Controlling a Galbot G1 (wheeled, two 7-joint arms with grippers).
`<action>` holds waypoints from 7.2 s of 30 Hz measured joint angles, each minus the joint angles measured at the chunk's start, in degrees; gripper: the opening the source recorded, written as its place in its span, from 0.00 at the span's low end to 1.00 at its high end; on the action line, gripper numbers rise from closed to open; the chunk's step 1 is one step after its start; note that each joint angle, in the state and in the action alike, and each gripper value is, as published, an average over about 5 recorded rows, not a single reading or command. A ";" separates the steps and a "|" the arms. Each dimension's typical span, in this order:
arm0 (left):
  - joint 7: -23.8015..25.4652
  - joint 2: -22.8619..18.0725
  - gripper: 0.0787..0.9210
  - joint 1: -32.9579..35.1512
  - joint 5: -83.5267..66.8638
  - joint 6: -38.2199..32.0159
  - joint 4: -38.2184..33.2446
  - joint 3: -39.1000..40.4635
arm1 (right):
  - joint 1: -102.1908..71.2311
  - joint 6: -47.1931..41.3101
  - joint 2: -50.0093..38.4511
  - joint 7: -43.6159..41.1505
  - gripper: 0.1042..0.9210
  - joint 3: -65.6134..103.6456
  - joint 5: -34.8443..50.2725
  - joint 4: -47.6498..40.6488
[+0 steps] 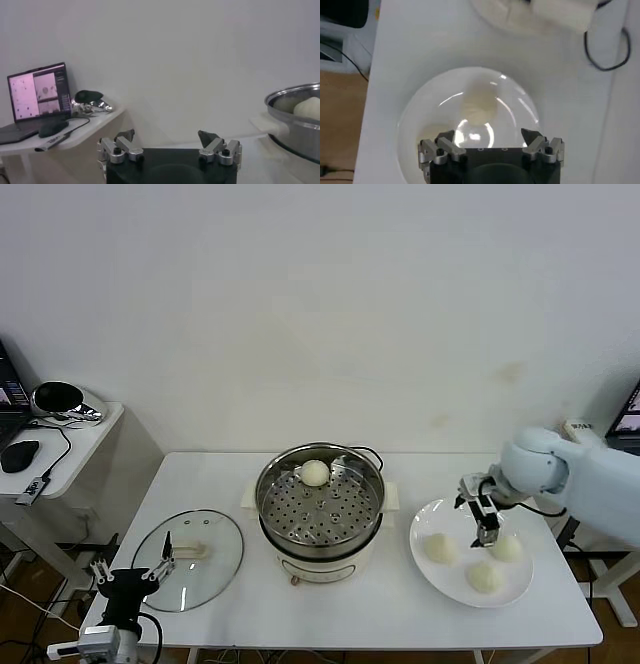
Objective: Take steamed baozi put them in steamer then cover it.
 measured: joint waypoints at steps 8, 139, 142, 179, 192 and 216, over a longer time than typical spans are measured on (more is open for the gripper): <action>0.01 -0.20 0.88 0.26 0.04 0.00 0.21 -0.23 | -8.39 -0.02 2.11 0.97 0.88 6.43 -1.62 -3.76; -0.07 -0.13 0.88 -1.39 -1.41 0.23 -0.27 0.84 | 20.41 -1.99 9.86 -5.79 0.88 -7.32 9.09 1.57; -0.08 -0.37 0.88 -1.34 -1.09 0.23 -0.31 1.02 | 18.19 0.18 4.95 -6.04 0.88 -7.03 5.61 2.93; -0.11 -1.35 0.88 -0.33 0.17 0.06 -0.83 1.04 | -24.97 5.52 -4.97 -2.52 0.86 20.28 -12.46 -1.01; -0.18 -1.44 0.88 -0.45 0.14 0.05 -0.92 1.12 | -26.29 5.40 -2.98 -2.05 0.62 22.12 -12.33 -3.20; -0.20 -0.96 0.88 -0.70 -1.10 -0.18 -1.09 0.03 | 4.61 7.53 4.05 -8.64 0.59 13.72 0.01 -6.25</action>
